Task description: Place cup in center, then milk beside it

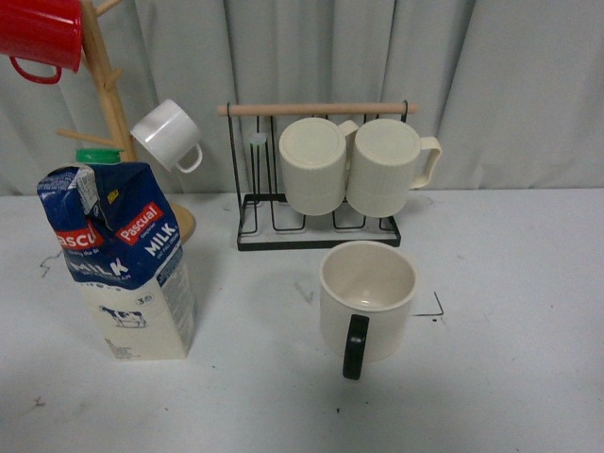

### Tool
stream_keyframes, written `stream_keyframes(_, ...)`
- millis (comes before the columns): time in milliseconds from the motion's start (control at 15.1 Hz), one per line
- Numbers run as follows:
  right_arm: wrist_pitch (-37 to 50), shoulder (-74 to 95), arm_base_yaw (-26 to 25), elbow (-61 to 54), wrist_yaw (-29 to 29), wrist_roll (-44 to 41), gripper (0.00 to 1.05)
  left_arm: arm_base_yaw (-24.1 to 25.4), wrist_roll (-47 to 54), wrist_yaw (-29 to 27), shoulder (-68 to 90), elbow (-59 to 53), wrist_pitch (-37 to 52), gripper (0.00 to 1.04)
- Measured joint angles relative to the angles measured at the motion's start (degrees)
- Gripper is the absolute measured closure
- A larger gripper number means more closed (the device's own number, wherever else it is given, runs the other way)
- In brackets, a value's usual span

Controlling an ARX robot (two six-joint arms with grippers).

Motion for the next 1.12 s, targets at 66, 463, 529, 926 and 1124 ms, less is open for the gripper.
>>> stream_keyframes(66,-1.4,-1.8,0.2,-0.3,-0.1,0.0,1.03,0.0,0.0,0.0,0.0,0.0,0.0,0.07)
stream_keyframes(463,-9.7,-13.4,0.2,-2.6,-0.1,0.0,1.03,0.0,0.0,0.0,0.0,0.0,0.0,0.07)
stream_keyframes(529,-11.4,-15.1,0.2,-2.6,-0.1,0.0,1.03,0.0,0.0,0.0,0.0,0.0,0.0,0.07)
stream_keyframes(926,-19.6,-23.5,0.2,-2.6,-0.1,0.0,1.03,0.0,0.0,0.0,0.0,0.0,0.0,0.07)
stream_keyframes(1124,-22.5,-26.4,0.2,-2.6,-0.1,0.0,1.03,0.0,0.0,0.0,0.0,0.0,0.0,0.07)
